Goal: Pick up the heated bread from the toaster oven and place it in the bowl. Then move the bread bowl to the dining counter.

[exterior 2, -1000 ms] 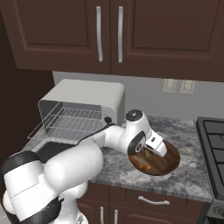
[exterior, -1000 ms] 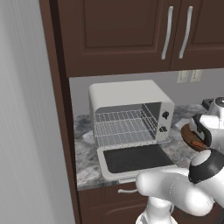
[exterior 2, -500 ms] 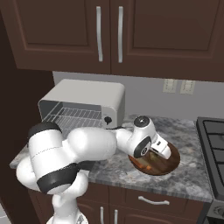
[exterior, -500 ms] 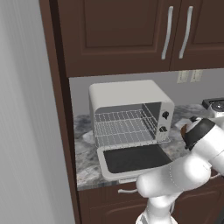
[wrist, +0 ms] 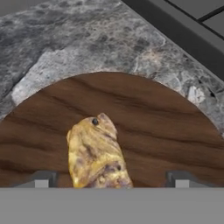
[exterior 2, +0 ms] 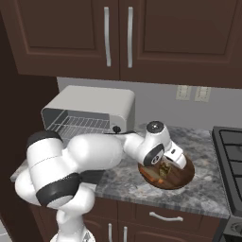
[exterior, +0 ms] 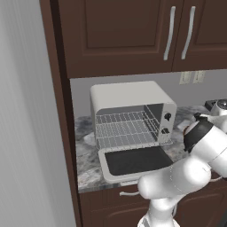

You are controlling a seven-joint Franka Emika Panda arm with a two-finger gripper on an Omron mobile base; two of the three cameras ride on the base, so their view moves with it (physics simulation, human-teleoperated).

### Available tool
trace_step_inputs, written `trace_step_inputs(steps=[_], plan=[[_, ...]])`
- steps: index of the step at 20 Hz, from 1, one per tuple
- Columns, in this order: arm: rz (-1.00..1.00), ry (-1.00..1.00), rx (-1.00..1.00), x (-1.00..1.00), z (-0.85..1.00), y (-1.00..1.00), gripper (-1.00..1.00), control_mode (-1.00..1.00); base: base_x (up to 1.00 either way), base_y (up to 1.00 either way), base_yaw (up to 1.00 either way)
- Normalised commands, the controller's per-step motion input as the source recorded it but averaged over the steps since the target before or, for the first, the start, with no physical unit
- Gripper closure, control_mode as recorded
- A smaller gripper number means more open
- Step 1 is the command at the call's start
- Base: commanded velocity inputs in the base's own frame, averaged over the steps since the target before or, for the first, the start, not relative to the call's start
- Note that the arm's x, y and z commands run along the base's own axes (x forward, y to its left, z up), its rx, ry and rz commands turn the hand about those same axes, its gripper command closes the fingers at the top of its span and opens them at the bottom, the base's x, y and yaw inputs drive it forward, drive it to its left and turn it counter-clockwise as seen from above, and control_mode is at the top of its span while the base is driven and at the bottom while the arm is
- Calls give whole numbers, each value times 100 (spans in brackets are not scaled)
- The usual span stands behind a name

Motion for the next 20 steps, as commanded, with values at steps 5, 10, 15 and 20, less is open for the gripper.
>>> trace_step_inputs(steps=[5, 10, 15, 20], plan=[[-4, 0, 9, -25, 26, -21, -100, -100, 0, 0, 0], [-18, 6, 13, -62, 4, -61, -100, -100, 0, 0, 0], [-19, 10, 14, -48, 0, -60, -100, -100, 0, 0, 0], [-18, 10, 18, -8, -27, -36, -100, -100, 0, 0, 0]])
